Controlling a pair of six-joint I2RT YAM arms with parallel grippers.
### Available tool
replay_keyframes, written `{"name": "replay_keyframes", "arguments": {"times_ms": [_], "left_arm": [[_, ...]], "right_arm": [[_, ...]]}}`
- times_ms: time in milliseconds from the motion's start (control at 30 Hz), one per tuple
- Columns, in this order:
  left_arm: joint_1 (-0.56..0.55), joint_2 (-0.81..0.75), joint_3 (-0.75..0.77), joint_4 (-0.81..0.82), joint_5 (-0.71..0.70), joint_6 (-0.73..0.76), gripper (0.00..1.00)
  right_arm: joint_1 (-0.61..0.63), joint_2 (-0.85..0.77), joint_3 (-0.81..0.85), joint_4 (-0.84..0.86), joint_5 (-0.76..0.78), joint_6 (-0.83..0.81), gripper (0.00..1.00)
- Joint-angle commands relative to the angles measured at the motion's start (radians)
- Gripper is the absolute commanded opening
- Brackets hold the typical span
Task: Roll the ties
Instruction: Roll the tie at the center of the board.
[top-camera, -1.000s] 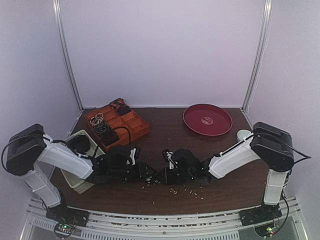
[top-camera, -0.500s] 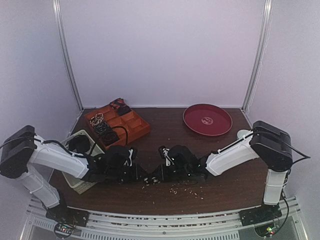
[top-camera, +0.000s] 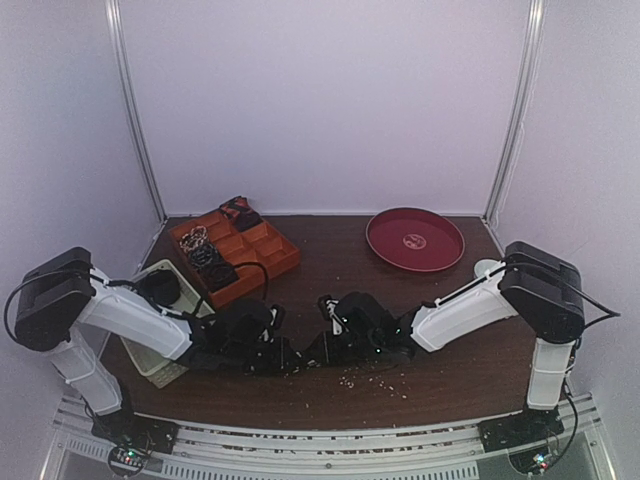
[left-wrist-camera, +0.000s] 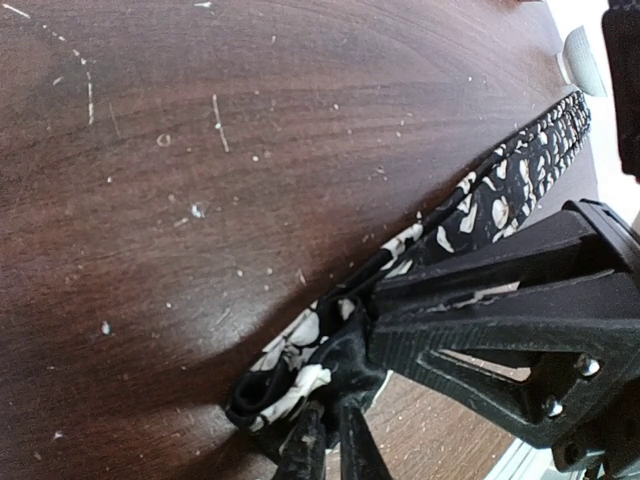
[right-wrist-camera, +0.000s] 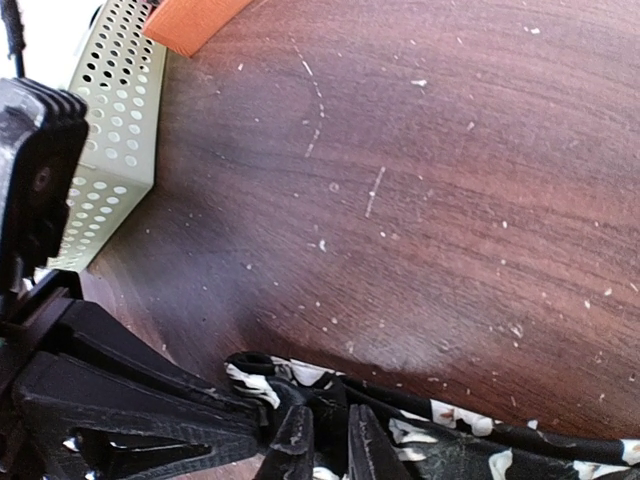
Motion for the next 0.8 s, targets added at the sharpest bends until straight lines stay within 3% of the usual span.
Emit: {"name": "replay_keyframes", "arguments": {"times_ms": [0, 367, 767], "left_arm": [[-0.005, -0.010, 0.026, -0.031, -0.018, 0.016, 0.09], [-0.005, -0.109, 0.034, -0.232, -0.130, -0.006, 0.16], [-0.010, -0.075, -0.007, -0.194, -0.099, -0.021, 0.05]], "right_arm": [[-0.003, 0.000, 0.015, -0.059, 0.006, -0.008, 0.15], [-0.003, 0.026, 0.005, -0.052, -0.007, -0.008, 0.12], [-0.002, 0.020, -0.013, -0.049, 0.003, -0.013, 0.11]]}}
